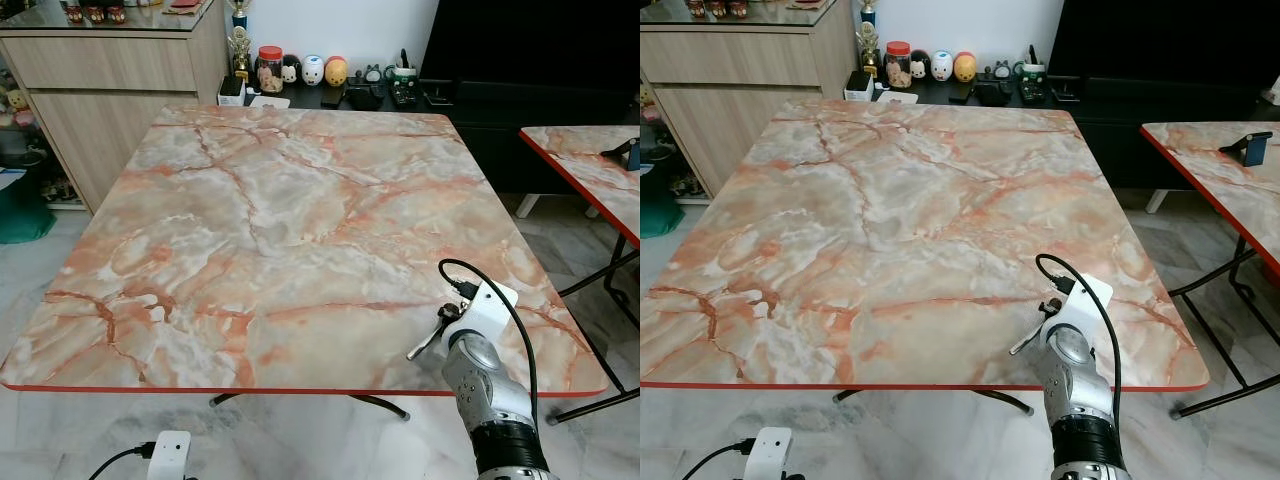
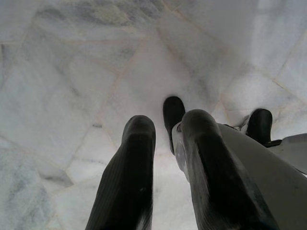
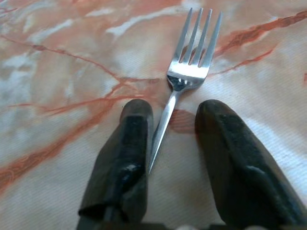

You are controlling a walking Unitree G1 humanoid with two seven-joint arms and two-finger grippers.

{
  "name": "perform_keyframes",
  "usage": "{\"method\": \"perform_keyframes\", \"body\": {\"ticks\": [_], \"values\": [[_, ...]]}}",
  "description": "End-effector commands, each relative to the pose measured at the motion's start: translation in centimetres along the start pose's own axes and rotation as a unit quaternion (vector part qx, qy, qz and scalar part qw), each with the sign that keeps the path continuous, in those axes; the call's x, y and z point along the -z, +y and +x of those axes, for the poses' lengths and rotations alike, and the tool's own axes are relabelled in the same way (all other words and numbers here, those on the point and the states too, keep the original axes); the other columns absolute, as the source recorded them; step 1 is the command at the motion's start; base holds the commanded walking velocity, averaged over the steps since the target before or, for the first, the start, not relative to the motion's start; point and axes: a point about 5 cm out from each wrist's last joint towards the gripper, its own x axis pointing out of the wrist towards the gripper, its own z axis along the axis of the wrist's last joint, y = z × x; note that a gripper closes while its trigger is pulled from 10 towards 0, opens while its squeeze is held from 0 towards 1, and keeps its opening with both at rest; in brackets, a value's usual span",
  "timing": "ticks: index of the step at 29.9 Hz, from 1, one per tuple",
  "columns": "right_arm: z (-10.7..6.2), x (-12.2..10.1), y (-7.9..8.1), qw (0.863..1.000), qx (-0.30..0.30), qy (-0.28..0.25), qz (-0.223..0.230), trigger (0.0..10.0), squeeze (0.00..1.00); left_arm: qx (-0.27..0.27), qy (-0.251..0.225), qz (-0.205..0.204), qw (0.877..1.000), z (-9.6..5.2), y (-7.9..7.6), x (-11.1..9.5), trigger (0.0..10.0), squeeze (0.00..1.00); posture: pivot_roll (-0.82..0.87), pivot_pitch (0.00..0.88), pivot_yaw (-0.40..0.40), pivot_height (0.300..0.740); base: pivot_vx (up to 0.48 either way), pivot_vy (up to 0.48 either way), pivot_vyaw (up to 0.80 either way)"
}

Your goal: Setting the table

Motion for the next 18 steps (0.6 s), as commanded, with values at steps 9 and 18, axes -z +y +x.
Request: {"method": "perform_keyframes", "body": {"ticks": [9, 18], "values": [[0.48, 1.21, -1.6, 1.0, 0.022, 0.017, -0.014, 0.0, 0.0, 0.009, 0.014, -0.001, 1.0, -0.04, -0.22, 0.69, 10.0, 0.0, -0.04, 0.0, -0.079, 0.74, 0.0, 0.0, 0.0], [0.68, 1.2, -1.78, 0.999, 0.018, 0.011, -0.025, 0.0, 0.0, 0.011, 0.013, 0.004, 1.0, -0.04, -0.24, 0.65, 10.0, 0.0, -0.05, 0.0, -0.069, 0.74, 0.0, 0.0, 0.0]]}}
